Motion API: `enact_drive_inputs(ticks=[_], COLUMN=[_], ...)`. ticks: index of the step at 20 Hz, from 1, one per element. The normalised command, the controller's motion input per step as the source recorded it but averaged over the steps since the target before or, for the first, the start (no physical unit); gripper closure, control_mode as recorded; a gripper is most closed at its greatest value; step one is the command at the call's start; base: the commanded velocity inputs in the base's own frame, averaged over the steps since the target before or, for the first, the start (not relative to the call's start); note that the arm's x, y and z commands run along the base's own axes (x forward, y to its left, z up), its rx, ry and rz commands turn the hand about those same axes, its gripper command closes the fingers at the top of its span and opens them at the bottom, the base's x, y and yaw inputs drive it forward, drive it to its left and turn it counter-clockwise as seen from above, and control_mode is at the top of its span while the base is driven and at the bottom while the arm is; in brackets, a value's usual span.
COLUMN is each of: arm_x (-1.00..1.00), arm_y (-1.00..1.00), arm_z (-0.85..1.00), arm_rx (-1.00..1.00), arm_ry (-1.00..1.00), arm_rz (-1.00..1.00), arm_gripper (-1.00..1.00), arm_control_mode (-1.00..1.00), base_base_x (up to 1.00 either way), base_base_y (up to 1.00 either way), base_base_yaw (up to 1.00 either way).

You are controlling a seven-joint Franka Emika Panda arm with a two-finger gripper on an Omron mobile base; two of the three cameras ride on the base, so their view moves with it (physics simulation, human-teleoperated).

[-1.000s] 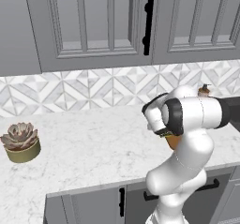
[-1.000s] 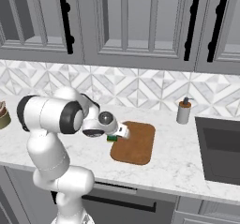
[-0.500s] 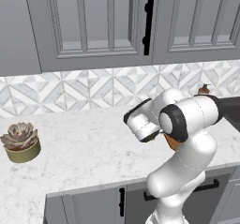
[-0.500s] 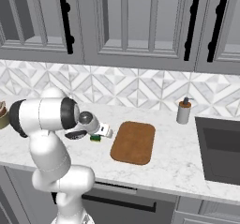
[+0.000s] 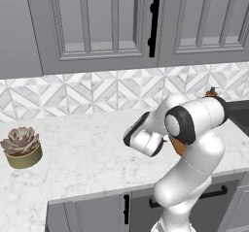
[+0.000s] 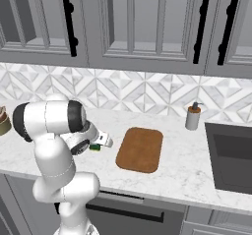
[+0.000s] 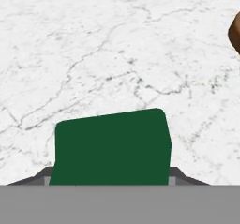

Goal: Pick up the sponge from the counter and clean the cutting board by briefly scrubbing or pressing down on the cutting board. Once finished, release the sponge.

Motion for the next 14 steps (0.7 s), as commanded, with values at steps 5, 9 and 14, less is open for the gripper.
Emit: enact_drive_inputs(ticks=[5,9,14], arm_x=[0.00,0.00,0.00], arm_y=[0.00,0.00,0.00], arm_z=[-0.09,0.00,0.18], arm_rx=[0.00,0.00,0.00], arm_ry=[0.00,0.00,0.00], arm_rz=[0.00,0.00,0.00], arm_gripper=[-1.00,-1.00,-1.00], arm_control_mode=[-1.00,-1.00,-1.00], base_base_x=[0.00,0.00,0.00], base_base_y=[0.00,0.00,0.00], base_base_yaw=[0.00,0.00,0.00])
